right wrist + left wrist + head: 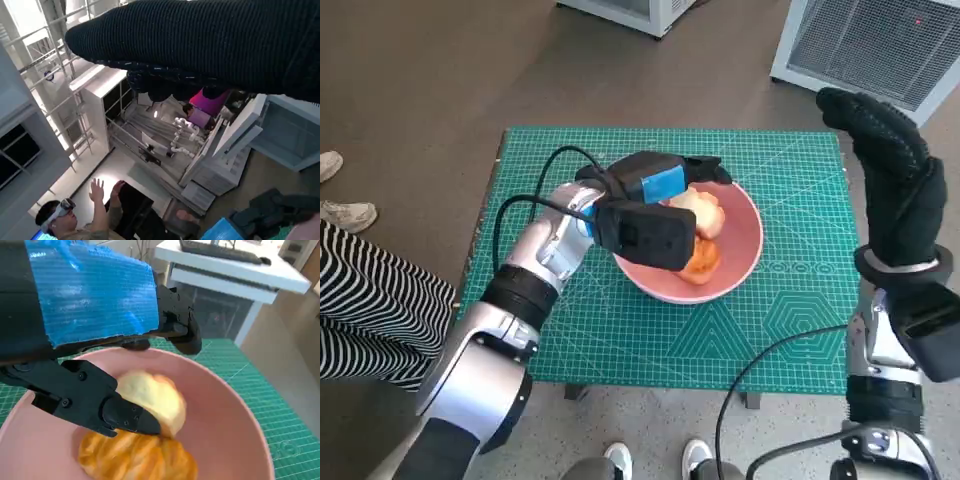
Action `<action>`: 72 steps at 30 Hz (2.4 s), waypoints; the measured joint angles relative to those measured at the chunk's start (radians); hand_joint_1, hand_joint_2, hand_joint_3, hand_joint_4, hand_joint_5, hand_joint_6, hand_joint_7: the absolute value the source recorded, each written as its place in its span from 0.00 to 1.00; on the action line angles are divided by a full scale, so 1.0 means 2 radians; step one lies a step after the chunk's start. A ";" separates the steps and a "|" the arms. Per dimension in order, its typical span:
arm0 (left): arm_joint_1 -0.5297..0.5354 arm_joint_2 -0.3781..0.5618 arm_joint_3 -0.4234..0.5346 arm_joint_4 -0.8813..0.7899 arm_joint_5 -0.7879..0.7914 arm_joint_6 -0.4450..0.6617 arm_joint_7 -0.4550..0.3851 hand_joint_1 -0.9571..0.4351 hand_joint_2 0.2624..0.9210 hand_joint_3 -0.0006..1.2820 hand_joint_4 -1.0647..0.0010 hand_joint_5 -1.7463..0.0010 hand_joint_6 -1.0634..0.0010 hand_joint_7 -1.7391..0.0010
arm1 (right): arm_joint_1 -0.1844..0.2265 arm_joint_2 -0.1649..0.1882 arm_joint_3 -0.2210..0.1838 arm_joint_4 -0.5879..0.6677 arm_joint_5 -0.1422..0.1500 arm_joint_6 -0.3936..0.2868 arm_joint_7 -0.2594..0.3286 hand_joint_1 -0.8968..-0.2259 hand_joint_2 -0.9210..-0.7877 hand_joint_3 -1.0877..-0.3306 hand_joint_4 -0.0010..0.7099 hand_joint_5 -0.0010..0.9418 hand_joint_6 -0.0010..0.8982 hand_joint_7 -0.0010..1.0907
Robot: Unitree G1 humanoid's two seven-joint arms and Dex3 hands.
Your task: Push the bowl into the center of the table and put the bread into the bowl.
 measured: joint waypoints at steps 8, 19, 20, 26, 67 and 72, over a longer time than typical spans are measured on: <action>0.018 0.038 0.063 -0.054 -0.076 -0.043 -0.035 0.29 1.00 0.11 0.84 1.00 0.88 0.83 | 0.000 -0.002 -0.001 -0.002 -0.002 0.007 -0.007 0.27 0.00 0.45 0.20 0.00 0.00 0.48; 0.098 0.039 0.179 -0.179 -0.254 -0.082 -0.061 0.21 1.00 0.35 0.86 1.00 0.96 0.76 | -0.019 -0.003 0.001 -0.006 -0.004 0.026 -0.013 0.28 0.00 0.45 0.21 0.00 0.00 0.48; 0.106 0.035 0.184 -0.193 -0.266 -0.083 -0.062 0.21 1.00 0.37 0.86 1.00 0.98 0.76 | -0.021 -0.004 0.001 -0.006 -0.005 0.027 -0.014 0.28 0.00 0.45 0.21 0.01 0.00 0.49; 0.147 0.009 0.210 -0.247 -0.321 -0.104 -0.065 0.19 1.00 0.40 0.87 1.00 1.00 0.76 | -0.037 -0.004 0.007 -0.019 -0.018 0.041 -0.019 0.29 0.00 0.45 0.23 0.01 0.00 0.51; 0.212 -0.036 0.260 -0.241 -0.437 -0.157 -0.162 0.17 1.00 0.34 0.95 1.00 0.95 0.90 | -0.066 -0.004 0.017 0.007 -0.030 0.036 -0.022 0.25 0.00 0.45 0.23 0.01 0.00 0.50; 0.212 -0.036 0.260 -0.237 -0.436 -0.157 -0.164 0.17 1.00 0.34 0.96 1.00 0.95 0.90 | -0.066 -0.004 0.017 0.002 -0.029 0.041 -0.021 0.25 0.00 0.45 0.23 0.00 0.00 0.50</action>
